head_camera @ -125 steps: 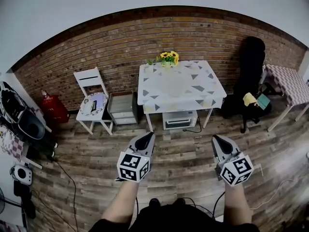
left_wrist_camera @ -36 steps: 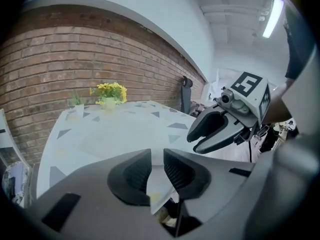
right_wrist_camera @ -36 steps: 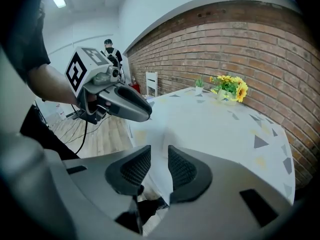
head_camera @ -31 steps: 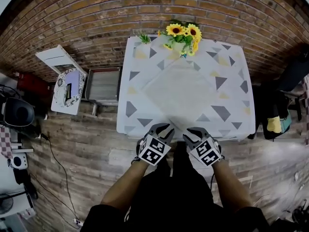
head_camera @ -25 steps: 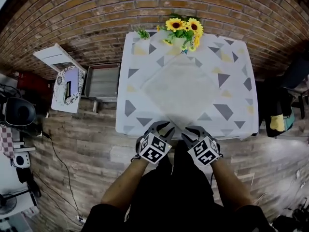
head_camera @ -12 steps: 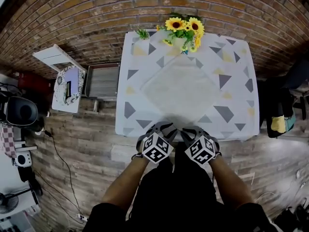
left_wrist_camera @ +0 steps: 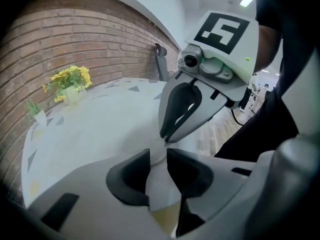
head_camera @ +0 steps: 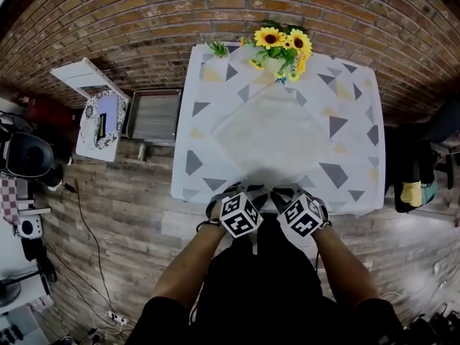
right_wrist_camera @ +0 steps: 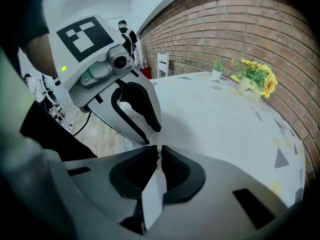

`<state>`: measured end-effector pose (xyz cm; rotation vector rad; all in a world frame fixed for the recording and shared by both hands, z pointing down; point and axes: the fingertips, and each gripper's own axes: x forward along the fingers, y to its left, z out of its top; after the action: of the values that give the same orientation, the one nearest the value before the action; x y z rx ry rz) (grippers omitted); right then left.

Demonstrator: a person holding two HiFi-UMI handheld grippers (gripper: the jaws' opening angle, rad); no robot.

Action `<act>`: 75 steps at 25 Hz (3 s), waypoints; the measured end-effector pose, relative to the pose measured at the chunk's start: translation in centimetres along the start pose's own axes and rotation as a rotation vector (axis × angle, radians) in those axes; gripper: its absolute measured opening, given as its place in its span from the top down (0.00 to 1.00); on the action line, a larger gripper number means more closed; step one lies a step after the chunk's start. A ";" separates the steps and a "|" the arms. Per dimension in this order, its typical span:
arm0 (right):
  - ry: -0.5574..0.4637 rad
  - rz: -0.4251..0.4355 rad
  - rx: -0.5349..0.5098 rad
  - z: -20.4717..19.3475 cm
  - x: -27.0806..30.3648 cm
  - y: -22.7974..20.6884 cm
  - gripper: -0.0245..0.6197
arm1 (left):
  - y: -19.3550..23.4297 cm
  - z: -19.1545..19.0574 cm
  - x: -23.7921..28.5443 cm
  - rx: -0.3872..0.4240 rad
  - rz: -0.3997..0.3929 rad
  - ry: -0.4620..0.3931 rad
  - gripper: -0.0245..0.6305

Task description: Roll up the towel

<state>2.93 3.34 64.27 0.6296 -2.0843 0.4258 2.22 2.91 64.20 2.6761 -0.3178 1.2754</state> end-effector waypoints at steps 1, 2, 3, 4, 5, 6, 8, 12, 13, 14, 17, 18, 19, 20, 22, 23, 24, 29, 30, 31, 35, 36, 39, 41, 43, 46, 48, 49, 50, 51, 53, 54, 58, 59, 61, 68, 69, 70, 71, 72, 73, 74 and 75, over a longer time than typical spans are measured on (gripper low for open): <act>0.009 0.002 -0.001 0.0 0.1 -0.2 0.89 | 0.0 0.0 0.2 0.006 -0.003 0.004 0.78; 0.017 0.004 -0.002 -0.1 0.3 -0.4 0.89 | 0.0 0.1 0.3 0.016 -0.005 0.006 0.79; 0.026 0.007 -0.004 -0.2 0.4 -0.6 0.89 | -0.1 0.2 0.3 0.029 -0.006 0.005 0.79; 0.034 0.013 -0.004 -0.2 0.5 -0.7 0.89 | -0.2 0.3 0.3 0.047 -0.007 0.002 0.80; 0.041 0.021 -0.002 -0.3 0.7 -0.7 0.89 | -0.4 0.4 0.3 0.070 -0.011 -0.003 0.81; 0.046 0.031 0.004 -0.4 0.8 -0.8 0.89 | -0.7 0.5 0.4 0.095 -0.017 -0.008 0.82; 0.050 0.049 0.016 -0.4 0.9 -0.8 0.89 | -1.2 0.6 0.5 0.145 -0.030 -0.007 0.84; 0.042 0.067 0.035 -0.2 0.6 -0.9 0.88 | -1.4 0.2 1.2 0.209 -0.039 0.025 0.85; 0.038 0.066 0.038 -0.2 0.5 -0.9 0.87 | -1.5 0.2 1.3 0.213 -0.045 0.028 0.86; 0.033 0.062 0.040 -0.2 0.3 -1.0 0.87 | -1.5 0.2 1.4 0.212 -0.051 0.028 0.86; 0.009 0.033 0.035 0.0 -0.5 -1.3 0.86 | -1.4 0.1 1.4 0.190 -0.069 0.022 0.87; -0.001 0.026 0.023 0.0 -0.9 -1.2 0.87 | -1.3 0.1 1.4 0.181 -0.072 0.022 0.88; -0.009 0.023 0.003 0.1 -1.2 -1.0 0.86 | -1.3 0.1 1.4 0.172 -0.075 0.023 0.88; -0.015 0.025 -0.023 0.1 -1.5 -0.7 0.87 | -1.2 0.2 1.4 0.162 -0.077 0.024 0.88; -0.016 0.035 -0.075 -0.2 -1.7 0.2 0.86 | -1.1 0.2 1.4 0.141 -0.081 0.025 0.89; -0.013 0.035 -0.095 -0.4 -1.6 0.6 0.86 | -1.0 0.2 1.4 0.130 -0.082 0.025 0.90; -0.010 0.032 -0.109 -0.6 -1.4 0.8 0.86 | -1.0 0.3 1.4 0.118 -0.085 0.024 0.91; 0.013 0.007 -0.147 -1.2 -0.1 0.7 0.82 | -0.7 0.3 1.4 0.051 -0.104 0.020 0.91; 0.018 0.010 -0.148 -1.3 0.1 0.7 0.81 | -0.7 0.2 1.3 0.043 -0.108 0.024 0.91; 0.021 0.017 -0.142 -1.5 0.3 0.7 0.81 | -0.8 0.2 1.3 0.042 -0.110 0.031 0.91; 0.020 0.049 -0.114 -1.6 0.4 0.6 0.81 | -1.2 0.5 0.9 0.095 -0.089 0.051 0.91; 0.021 0.049 -0.115 -1.5 0.4 0.4 0.82 | -1.4 0.6 0.8 0.112 -0.089 0.052 0.91; 0.030 0.051 -0.124 -1.4 0.5 0.1 0.88 | -2.0 0.7 0.9 0.165 -0.097 0.071 0.81; 0.030 0.074 -0.104 -1.3 0.4 0.3 0.90 | -2.1 0.3 1.0 0.207 -0.090 0.097 0.79; 0.022 0.113 -0.057 -1.1 0.1 0.4 0.90 | -1.9 0.2 1.2 0.238 -0.072 0.111 0.79; 0.015 0.178 0.008 -0.9 -0.4 0.3 0.90 | -1.4 0.4 1.3 0.244 -0.057 0.113 0.83; 0.022 0.194 0.023 -1.0 -0.5 0.0 0.90 | -1.1 0.4 1.3 0.225 -0.065 0.114 0.89; 0.028 0.192 0.026 -1.1 -0.5 -0.2 0.90 | -1.0 0.4 1.3 0.209 -0.076 0.117 0.90; 0.028 0.187 0.025 -1.0 -0.5 -0.5 0.90 | -1.0 0.4 1.4 0.187 -0.090 0.119 0.91; 0.024 0.179 0.022 -0.8 -0.5 -0.8 0.89 | -0.9 0.4 1.4 0.160 -0.107 0.121 0.91; 0.017 0.170 0.017 -0.4 -0.4 -1.2 0.89 | -0.7 0.4 1.4 0.094 -0.145 0.120 0.91; 0.016 0.170 0.015 -0.3 -0.3 -1.3 0.89 | -0.6 0.4 1.4 0.064 -0.163 0.119 0.91; 0.029 0.174 0.018 -0.3 0.1 -1.7 0.90 | -0.1 0.4 1.4 0.018 -0.185 0.119 0.91; 0.038 0.175 0.024 -0.3 0.2 -1.9 0.90 | 0.0 0.5 1.4 0.023 -0.176 0.118 0.91; 0.056 0.179 0.045 -0.3 0.3 -2.2 0.90 | 0.4 0.7 1.3 0.048 -0.141 0.121 0.90; 0.074 0.188 0.110 0.1 0.7 -3.4 0.90 | 1.3 2.4 0.6 0.228 0.016 0.080 0.78; 0.074 0.190 0.114 0.1 0.8 -3.6 0.90 | 1.3 2.7 0.5 0.240 0.018 0.067 0.78; 0.074 0.192 0.116 0.0 0.9 -3.7 0.90 | 1.2 2.9 0.6 0.244 0.018 0.057 0.78; 0.074 0.195 0.118 0.0 0.9 -3.7 0.90 | 1.2 3.1 0.7 0.243 0.015 0.054 0.78; 0.074 0.198 0.120 -0.1 0.9 -3.8 0.90 | 1.2 3.0 0.9 0.239 0.012 0.056 0.79; 0.073 0.201 0.123 -0.1 0.8 -3.8 0.90 | 1.3 2.9 1.1 0.233 0.007 0.062 0.82; 0.070 0.203 0.126 -0.1 0.8 -3.8 0.90 | 1.4 2.8 1.3 0.227 0.001 0.069 0.86; 0.065 0.205 0.129 0.0 0.6 -3.8 0.90 | 1.5 2.6 1.5 0.218 -0.006 0.077 0.89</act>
<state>4.86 0.05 65.06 0.4712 -2.0784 0.6928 4.68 0.67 63.84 2.7910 -0.1694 1.4852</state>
